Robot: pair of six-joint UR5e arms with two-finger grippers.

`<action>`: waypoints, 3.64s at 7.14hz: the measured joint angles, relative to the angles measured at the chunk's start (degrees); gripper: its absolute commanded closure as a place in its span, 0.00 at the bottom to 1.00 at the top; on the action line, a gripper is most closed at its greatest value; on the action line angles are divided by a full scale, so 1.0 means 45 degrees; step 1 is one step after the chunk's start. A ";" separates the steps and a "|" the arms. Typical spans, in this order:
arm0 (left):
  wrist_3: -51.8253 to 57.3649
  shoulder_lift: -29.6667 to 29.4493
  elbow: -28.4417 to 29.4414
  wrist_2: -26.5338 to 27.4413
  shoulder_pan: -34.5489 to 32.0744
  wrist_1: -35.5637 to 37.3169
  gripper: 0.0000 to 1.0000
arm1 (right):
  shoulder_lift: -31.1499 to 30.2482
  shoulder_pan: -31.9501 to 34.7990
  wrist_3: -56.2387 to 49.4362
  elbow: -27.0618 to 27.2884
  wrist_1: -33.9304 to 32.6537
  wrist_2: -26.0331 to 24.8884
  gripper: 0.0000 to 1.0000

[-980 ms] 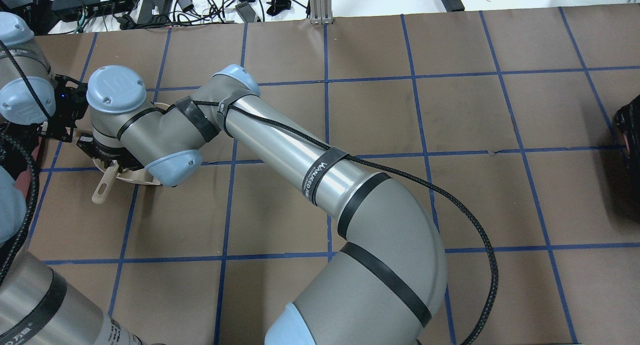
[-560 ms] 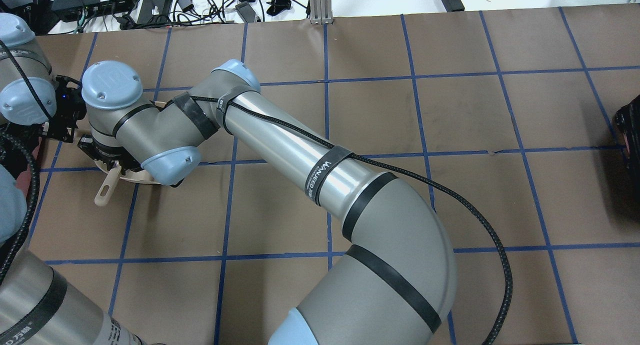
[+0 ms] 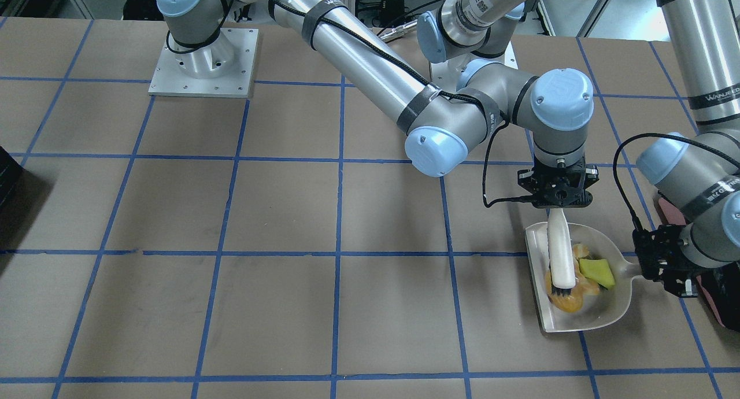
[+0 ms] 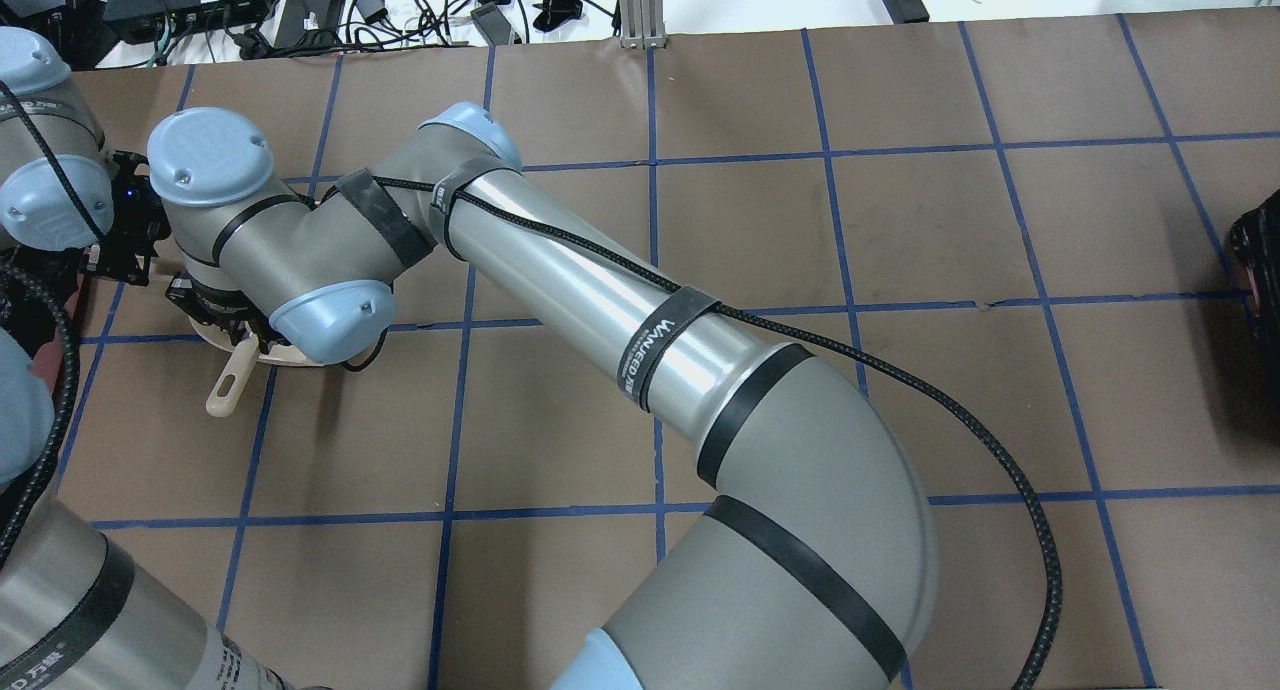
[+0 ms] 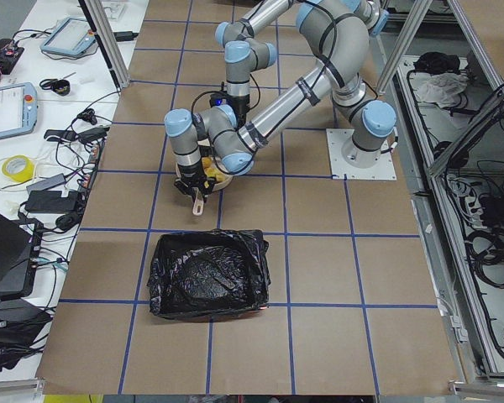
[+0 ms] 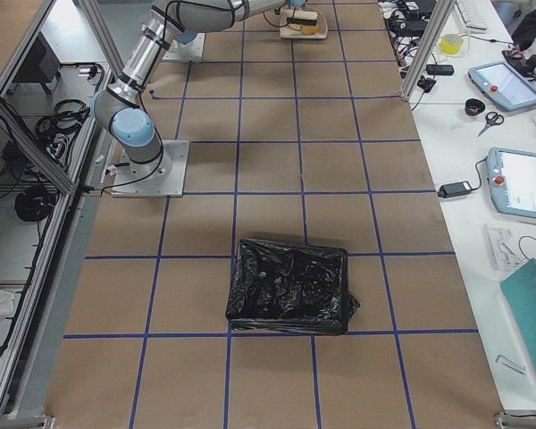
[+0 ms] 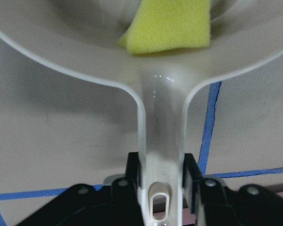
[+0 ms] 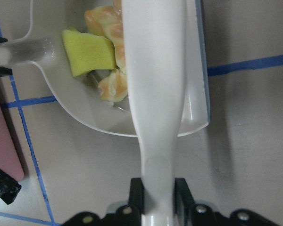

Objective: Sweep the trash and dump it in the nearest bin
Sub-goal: 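Sweep the sponge, bread and potato into the dustpan with the right gripper's brush, then lift the dustpan with the left gripper and tip it over the black bin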

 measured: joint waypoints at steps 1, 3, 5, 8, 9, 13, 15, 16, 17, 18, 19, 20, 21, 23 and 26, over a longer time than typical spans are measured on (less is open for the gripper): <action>-0.0005 0.0019 0.0000 -0.0032 0.0000 -0.0005 1.00 | -0.0297 -0.0099 -0.0346 0.0016 0.0814 -0.0161 1.00; -0.0017 0.0226 0.0047 -0.0488 0.0012 -0.0073 1.00 | -0.1160 -0.0638 -0.1510 0.0050 0.2939 -0.0529 1.00; -0.0037 0.0526 0.0169 -0.1143 0.0078 -0.0141 1.00 | -0.1763 -0.1522 -0.2709 0.0122 0.4432 -0.0698 1.00; -0.0739 0.1200 0.0528 -0.2274 0.0687 -0.0751 1.00 | -0.2967 -0.2678 -0.4794 0.2237 0.5044 -0.1559 1.00; -0.1038 0.1417 0.0932 -0.2719 0.1159 -0.1382 1.00 | -0.3803 -0.3121 -0.5568 0.3662 0.4969 -0.1704 1.00; -0.1728 0.1608 0.3203 -0.3346 0.3594 -0.3748 1.00 | -0.8531 -0.3982 -0.7169 1.0765 0.2902 -0.3016 1.00; -0.1738 0.1349 0.4061 -0.3352 0.5220 -0.4358 1.00 | -1.0510 -0.3913 -0.6621 1.3811 0.1325 -0.3216 1.00; -0.1595 0.1165 0.4512 -0.3257 0.5977 -0.4500 1.00 | -1.1008 -0.3827 -0.6150 1.4878 0.0528 -0.3252 1.00; -0.1373 0.0866 0.5055 -0.3046 0.6636 -0.4480 1.00 | -1.1158 -0.3571 -0.5677 1.5561 -0.0225 -0.3280 1.00; -0.1182 0.0473 0.5642 -0.2783 0.6985 -0.4342 1.00 | -1.1079 -0.3171 -0.5381 1.5840 -0.0761 -0.3305 1.00; -0.1064 -0.0018 0.6172 -0.2576 0.7133 -0.3902 1.00 | -1.0890 -0.2822 -0.5304 1.5927 -0.1188 -0.3367 1.00; -0.0897 -0.0429 0.6392 -0.2389 0.7178 -0.3010 1.00 | -1.0743 -0.2662 -0.5398 1.5965 -0.1446 -0.3452 1.00; -0.0658 -0.0727 0.6344 -0.2188 0.7165 -0.1733 1.00 | -1.0656 -0.2600 -0.5534 1.6010 -0.1548 -0.3541 1.00; -0.0346 -0.0832 0.5509 -0.2053 0.6999 0.0657 1.00 | -1.0586 -0.2587 -0.5783 1.6327 -0.1562 -0.3843 1.00; 0.2266 -0.0674 0.4009 -0.1963 0.6658 0.4069 1.00 | -1.0426 -0.2590 -0.5895 1.6698 -0.1788 -0.3908 1.00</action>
